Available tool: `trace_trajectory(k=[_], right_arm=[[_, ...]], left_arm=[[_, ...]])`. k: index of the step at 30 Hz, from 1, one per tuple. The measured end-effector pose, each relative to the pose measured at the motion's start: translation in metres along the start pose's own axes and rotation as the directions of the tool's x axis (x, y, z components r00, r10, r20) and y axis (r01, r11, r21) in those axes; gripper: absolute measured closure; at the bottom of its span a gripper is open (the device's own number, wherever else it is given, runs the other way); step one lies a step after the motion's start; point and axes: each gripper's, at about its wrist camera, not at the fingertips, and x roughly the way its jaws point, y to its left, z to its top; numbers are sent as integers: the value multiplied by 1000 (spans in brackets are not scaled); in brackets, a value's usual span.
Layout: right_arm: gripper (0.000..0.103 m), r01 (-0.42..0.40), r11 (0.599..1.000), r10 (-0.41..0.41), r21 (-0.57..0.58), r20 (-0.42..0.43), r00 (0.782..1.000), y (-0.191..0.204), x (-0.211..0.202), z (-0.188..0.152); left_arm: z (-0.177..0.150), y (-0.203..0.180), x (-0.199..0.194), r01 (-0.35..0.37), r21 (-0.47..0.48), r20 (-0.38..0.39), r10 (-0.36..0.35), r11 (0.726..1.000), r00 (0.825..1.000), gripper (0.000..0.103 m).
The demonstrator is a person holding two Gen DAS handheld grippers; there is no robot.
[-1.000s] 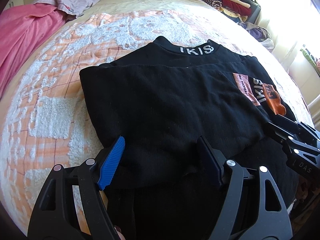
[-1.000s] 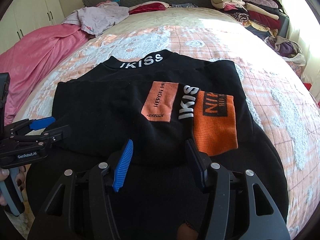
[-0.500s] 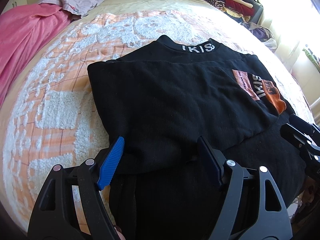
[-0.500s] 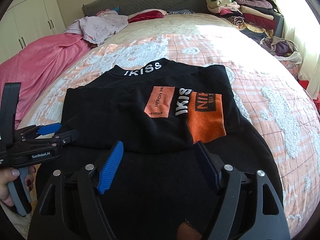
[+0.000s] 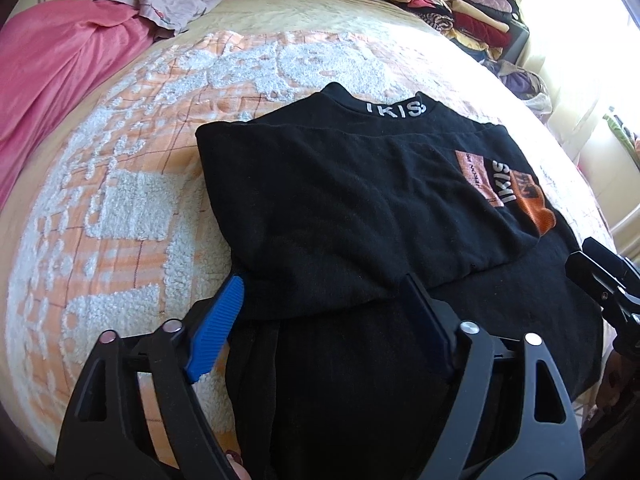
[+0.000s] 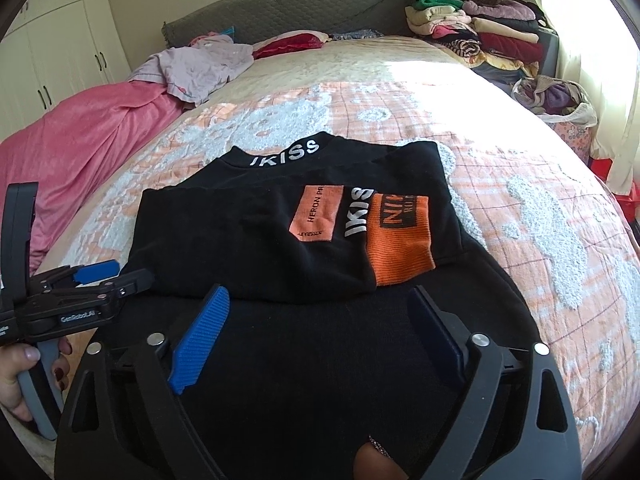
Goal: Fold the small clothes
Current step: 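Move both open grippers back along the sweatshirt body to its hem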
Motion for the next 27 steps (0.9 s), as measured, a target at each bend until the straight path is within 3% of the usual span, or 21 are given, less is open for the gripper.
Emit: trace_trajectory(k=[5, 7, 11, 13, 27], right_arm=[[8, 4, 1000, -4, 11, 18, 1000, -2, -7, 1], [8, 6, 1000, -6, 15, 23, 1000, -3, -10, 2], [5, 2, 1000, -3, 30, 34, 999, -5, -16, 2], [5, 4, 999, -5, 38, 42, 999, -7, -20, 2], [5, -2, 1000, 0, 26, 88, 996, -12, -47, 5]], left_arm=[[-1, 4, -16, 12, -32, 31, -11, 999, 999, 23], [-1, 4, -23, 12, -39, 45, -10, 999, 999, 16], [-1, 7, -32, 28, -62, 66, -24, 998, 998, 16], [-1, 8, -36, 23, -72, 75, -17, 997, 997, 10], [-2, 5, -63, 5, -60, 133, 3, 998, 991, 9]])
